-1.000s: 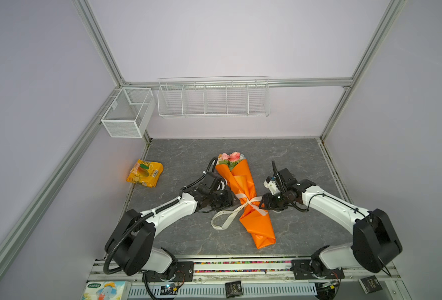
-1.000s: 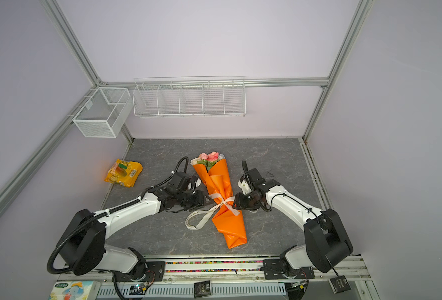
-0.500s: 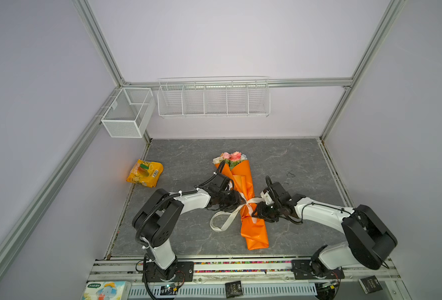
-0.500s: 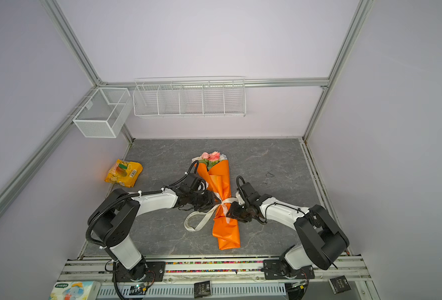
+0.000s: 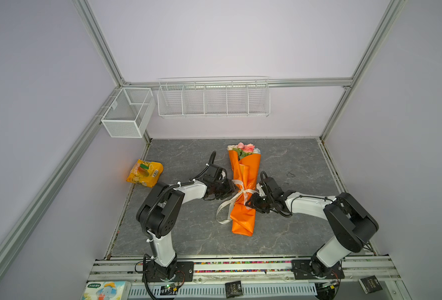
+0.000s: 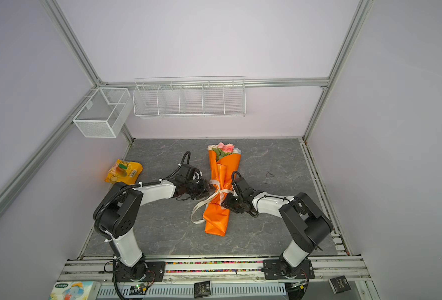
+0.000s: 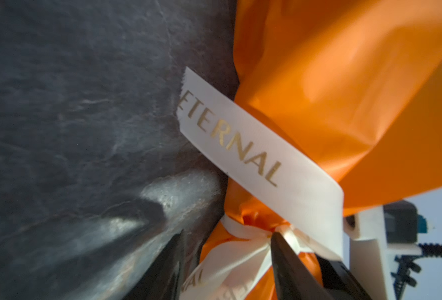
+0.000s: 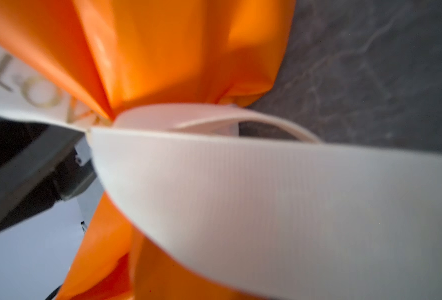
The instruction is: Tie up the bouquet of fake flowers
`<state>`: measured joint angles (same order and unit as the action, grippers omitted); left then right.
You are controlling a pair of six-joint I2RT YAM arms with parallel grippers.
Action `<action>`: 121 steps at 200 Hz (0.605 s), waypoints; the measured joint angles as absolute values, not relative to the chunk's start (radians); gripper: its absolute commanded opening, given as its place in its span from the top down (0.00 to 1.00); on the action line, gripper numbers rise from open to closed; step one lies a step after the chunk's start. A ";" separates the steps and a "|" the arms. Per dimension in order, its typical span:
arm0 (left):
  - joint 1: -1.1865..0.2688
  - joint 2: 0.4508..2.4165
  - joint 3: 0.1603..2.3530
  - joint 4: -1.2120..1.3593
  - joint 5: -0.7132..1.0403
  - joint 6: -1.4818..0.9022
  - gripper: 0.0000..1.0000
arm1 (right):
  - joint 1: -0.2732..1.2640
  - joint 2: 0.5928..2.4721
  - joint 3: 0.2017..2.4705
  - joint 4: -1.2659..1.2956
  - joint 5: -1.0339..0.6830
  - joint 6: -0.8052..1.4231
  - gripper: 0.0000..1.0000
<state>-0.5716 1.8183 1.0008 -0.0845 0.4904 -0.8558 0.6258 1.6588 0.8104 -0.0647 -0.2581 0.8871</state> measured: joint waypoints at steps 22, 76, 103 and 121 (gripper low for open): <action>-0.576 1.773 1.000 -0.123 0.469 -0.836 0.44 | 0.595 1.688 0.865 -0.133 -0.249 0.798 0.58; -0.576 1.526 0.963 -0.227 0.373 -0.762 0.45 | 0.530 1.488 0.862 -0.320 -0.221 0.636 0.48; -0.577 1.470 0.908 -0.236 0.373 -0.746 0.49 | 0.481 1.406 0.904 -0.405 -0.162 0.586 0.48; -0.585 1.470 0.890 -0.231 0.402 -0.743 0.56 | 0.454 1.401 0.912 -0.426 -0.155 0.567 0.51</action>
<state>-0.5854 1.4700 0.8902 -0.2314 0.4023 -0.7433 0.4541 1.4014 0.9115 -0.4255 -0.1547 0.5674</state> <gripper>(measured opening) 0.483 0.504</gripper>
